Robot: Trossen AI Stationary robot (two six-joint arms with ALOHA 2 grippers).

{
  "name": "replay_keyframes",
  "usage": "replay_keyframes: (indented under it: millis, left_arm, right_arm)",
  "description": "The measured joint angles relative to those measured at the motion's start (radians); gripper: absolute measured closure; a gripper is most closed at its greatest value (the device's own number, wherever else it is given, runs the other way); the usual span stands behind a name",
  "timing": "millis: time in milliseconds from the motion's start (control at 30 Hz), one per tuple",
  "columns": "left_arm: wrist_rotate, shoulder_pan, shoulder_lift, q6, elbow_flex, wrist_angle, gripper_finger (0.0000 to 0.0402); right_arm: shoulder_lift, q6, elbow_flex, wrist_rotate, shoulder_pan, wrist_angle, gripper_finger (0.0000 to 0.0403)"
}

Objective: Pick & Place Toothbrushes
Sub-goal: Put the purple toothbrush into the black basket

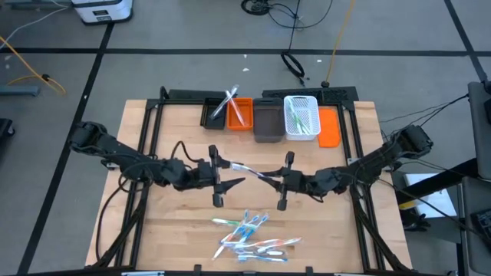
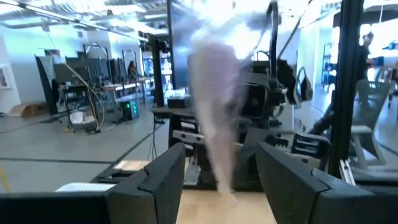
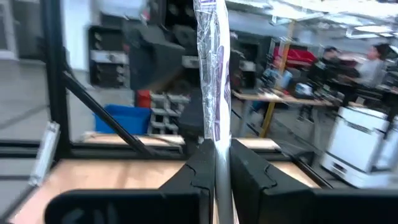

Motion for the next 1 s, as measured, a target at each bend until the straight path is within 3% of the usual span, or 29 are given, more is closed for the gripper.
replay_keyframes:
  millis: [400,600,700,867,1000]
  left_arm:
    - [0.101,0.09,0.0,-0.011,0.0,0.125,0.0202]
    - [0.253,0.133,0.0,-0.079,0.0,0.132,0.0211]
    - [0.27,0.145,0.0,-0.091,0.0,0.129,0.025]
    - [0.267,0.146,0.0,-0.068,0.0,0.103,0.0373]
    - [0.269,0.146,-0.002,-0.062,0.0,0.085,0.039]
  right_arm:
    - [0.0,0.015,0.0,-0.099,-0.061,0.019,0.0384]
    - [0.004,0.02,0.0,-0.101,-0.078,0.019,0.0384]
    - [0.02,0.029,0.0,-0.101,-0.085,0.018,0.0384]
    - [0.042,0.032,0.0,-0.105,-0.094,0.028,0.0382]
    - [0.042,0.045,0.0,-0.105,-0.095,0.024,0.0377]
